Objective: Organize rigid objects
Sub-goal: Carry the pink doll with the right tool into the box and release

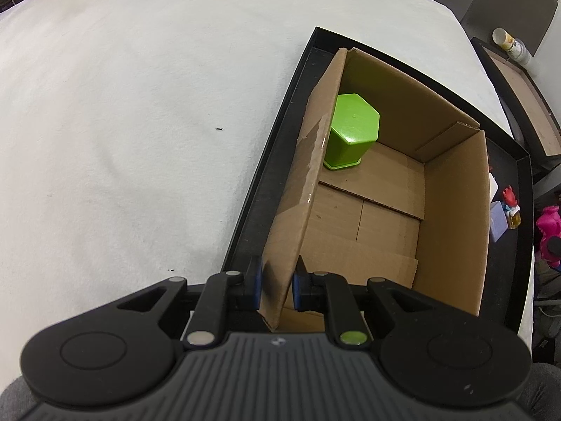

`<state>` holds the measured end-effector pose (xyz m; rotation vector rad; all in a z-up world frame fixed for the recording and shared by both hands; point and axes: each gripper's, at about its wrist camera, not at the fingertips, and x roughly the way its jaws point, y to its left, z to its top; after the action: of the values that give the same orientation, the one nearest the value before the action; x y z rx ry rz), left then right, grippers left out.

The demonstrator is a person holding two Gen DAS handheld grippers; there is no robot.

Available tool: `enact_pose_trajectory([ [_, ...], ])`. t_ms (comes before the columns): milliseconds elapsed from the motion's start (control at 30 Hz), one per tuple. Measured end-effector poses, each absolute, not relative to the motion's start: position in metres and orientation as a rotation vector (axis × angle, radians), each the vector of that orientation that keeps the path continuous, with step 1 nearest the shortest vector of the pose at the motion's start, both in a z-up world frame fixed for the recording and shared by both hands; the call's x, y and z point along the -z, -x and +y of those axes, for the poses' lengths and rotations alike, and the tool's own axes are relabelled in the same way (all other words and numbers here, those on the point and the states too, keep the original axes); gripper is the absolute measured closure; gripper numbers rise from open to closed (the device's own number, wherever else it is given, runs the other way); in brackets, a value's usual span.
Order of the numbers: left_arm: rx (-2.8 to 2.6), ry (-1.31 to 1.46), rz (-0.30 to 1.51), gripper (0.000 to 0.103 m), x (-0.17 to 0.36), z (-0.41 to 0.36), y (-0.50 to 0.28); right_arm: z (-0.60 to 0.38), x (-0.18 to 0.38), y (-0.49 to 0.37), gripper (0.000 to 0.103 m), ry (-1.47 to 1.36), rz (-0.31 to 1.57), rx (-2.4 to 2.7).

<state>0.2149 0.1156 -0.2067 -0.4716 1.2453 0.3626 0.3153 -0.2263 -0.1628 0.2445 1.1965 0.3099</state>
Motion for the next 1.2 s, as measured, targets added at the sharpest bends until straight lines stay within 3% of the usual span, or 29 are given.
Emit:
enact_pose_trajectory([
  [1200,-0.265,0.511,1.205,0.087,0.209,0.126,-0.204,-0.117,0.126,-0.290,0.064,-0.129,1.150,-0.429],
])
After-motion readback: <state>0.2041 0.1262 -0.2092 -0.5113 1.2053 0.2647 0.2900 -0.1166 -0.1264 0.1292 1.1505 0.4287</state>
